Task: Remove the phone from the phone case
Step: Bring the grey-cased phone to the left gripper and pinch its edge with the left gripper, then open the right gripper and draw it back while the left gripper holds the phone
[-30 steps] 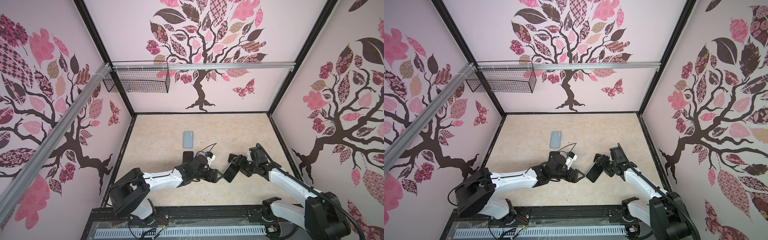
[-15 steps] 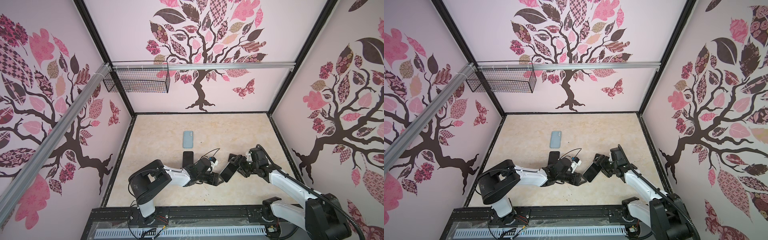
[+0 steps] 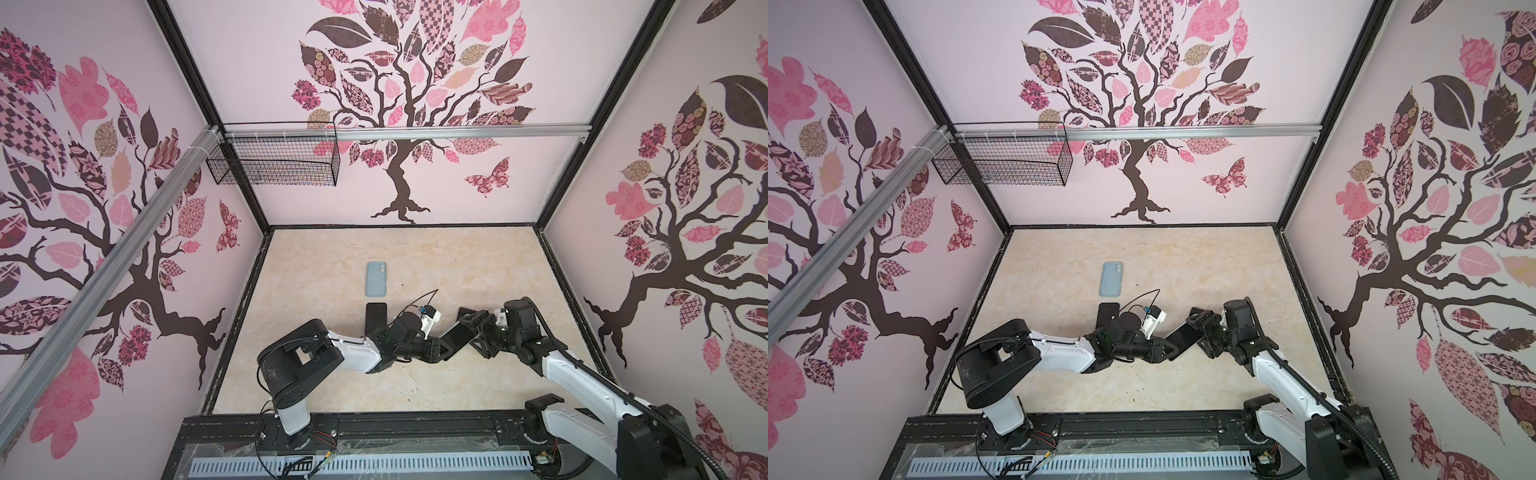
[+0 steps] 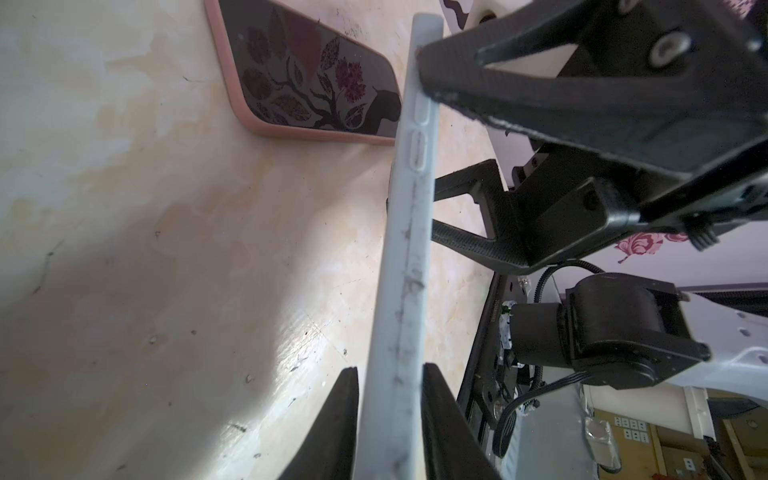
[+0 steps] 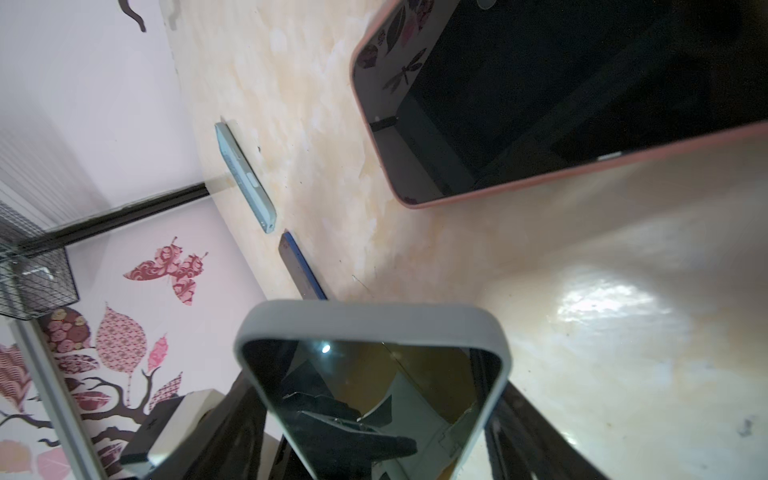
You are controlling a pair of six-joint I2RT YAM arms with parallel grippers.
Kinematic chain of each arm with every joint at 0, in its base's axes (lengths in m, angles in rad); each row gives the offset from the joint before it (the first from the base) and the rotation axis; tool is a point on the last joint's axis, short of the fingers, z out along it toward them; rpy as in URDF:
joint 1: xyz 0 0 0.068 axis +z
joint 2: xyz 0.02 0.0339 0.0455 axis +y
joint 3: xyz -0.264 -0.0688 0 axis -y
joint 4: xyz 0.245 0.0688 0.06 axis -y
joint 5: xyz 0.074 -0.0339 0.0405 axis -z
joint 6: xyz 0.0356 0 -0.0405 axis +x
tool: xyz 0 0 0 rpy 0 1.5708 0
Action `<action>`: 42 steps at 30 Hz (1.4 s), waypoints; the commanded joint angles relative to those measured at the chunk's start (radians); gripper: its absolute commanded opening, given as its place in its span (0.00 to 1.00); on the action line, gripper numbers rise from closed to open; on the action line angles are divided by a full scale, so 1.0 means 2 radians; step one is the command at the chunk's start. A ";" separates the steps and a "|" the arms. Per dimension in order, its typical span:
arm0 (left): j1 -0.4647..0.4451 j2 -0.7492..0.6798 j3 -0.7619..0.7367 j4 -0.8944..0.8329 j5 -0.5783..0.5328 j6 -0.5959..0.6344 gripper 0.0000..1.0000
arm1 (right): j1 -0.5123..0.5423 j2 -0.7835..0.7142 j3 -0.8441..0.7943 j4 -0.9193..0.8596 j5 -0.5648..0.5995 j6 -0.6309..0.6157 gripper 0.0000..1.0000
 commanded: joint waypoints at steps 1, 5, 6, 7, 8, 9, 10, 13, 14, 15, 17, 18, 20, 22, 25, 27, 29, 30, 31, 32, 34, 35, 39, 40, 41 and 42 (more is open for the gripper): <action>0.000 -0.014 -0.004 0.018 0.001 0.001 0.27 | 0.001 -0.025 -0.019 0.043 -0.012 0.072 0.25; 0.000 -0.022 -0.004 0.009 -0.001 0.006 0.20 | 0.000 -0.038 -0.032 0.056 -0.006 0.093 0.25; 0.000 -0.023 -0.004 0.009 -0.002 0.006 0.17 | 0.000 -0.039 -0.029 0.050 -0.006 0.091 0.25; 0.000 -0.025 -0.005 0.009 -0.003 0.006 0.15 | 0.000 -0.040 -0.027 0.046 -0.006 0.089 0.25; 0.000 -0.026 -0.006 0.009 -0.004 0.006 0.12 | 0.001 -0.041 -0.026 0.043 -0.006 0.089 0.25; 0.000 -0.027 -0.007 0.009 -0.005 0.005 0.09 | 0.001 -0.041 -0.026 0.043 -0.005 0.090 0.25; 0.000 -0.028 -0.007 0.009 -0.005 0.005 0.06 | 0.000 -0.043 -0.026 0.043 -0.004 0.091 0.25; 0.000 -0.033 -0.004 -0.003 -0.004 0.012 0.00 | 0.000 -0.043 -0.028 0.048 -0.005 0.094 0.26; 0.000 -0.036 -0.002 -0.010 -0.006 0.016 0.00 | 0.000 -0.044 -0.027 0.048 -0.005 0.094 0.28; 0.000 -0.040 0.000 -0.021 -0.009 0.020 0.00 | 0.000 -0.044 -0.026 0.047 -0.005 0.091 0.30; 0.000 -0.053 0.008 -0.046 -0.015 0.034 0.00 | 0.000 -0.047 -0.018 0.036 0.000 0.076 0.46; 0.000 -0.061 0.011 -0.060 -0.018 0.041 0.00 | 0.000 -0.049 -0.013 0.030 0.006 0.064 0.57; 0.000 -0.082 0.026 -0.098 -0.019 0.063 0.00 | 0.000 -0.057 0.005 0.009 0.021 0.026 0.85; 0.000 -0.097 0.055 -0.162 -0.023 0.088 0.00 | 0.000 -0.066 0.030 -0.028 0.052 -0.021 0.99; 0.000 -0.123 0.094 -0.261 -0.046 0.123 0.00 | 0.000 -0.085 0.070 -0.072 0.111 -0.093 0.99; 0.001 -0.137 0.113 -0.303 -0.072 0.134 0.00 | 0.000 -0.100 0.086 -0.066 0.127 -0.151 0.99; 0.011 -0.145 0.139 -0.356 -0.083 0.146 0.00 | 0.000 -0.112 0.096 -0.050 0.127 -0.213 0.99; 0.018 -0.147 0.149 -0.376 -0.081 0.150 0.00 | 0.000 -0.116 0.097 -0.043 0.122 -0.239 1.00; 0.027 -0.150 0.156 -0.390 -0.076 0.154 0.00 | 0.000 -0.120 0.099 -0.042 0.123 -0.264 0.99; 0.037 -0.153 0.157 -0.390 -0.071 0.152 0.00 | 0.000 -0.125 0.103 -0.047 0.130 -0.286 0.99; 0.064 -0.161 0.158 -0.396 -0.056 0.138 0.00 | 0.000 -0.134 0.105 -0.047 0.126 -0.338 1.00; 0.073 -0.167 0.156 -0.402 -0.053 0.141 0.00 | 0.000 -0.139 0.105 -0.047 0.127 -0.359 1.00; 0.077 -0.206 0.143 -0.416 -0.078 0.218 0.00 | 0.000 -0.153 0.103 -0.037 0.109 -0.426 0.99; 0.077 -0.219 0.133 -0.411 -0.082 0.239 0.00 | 0.001 -0.155 0.102 -0.032 0.098 -0.445 1.00; 0.077 -0.231 0.126 -0.412 -0.088 0.245 0.00 | 0.000 -0.156 0.101 -0.027 0.090 -0.459 1.00; 0.077 -0.244 0.124 -0.424 -0.095 0.252 0.00 | 0.001 -0.156 0.096 -0.014 0.079 -0.474 0.99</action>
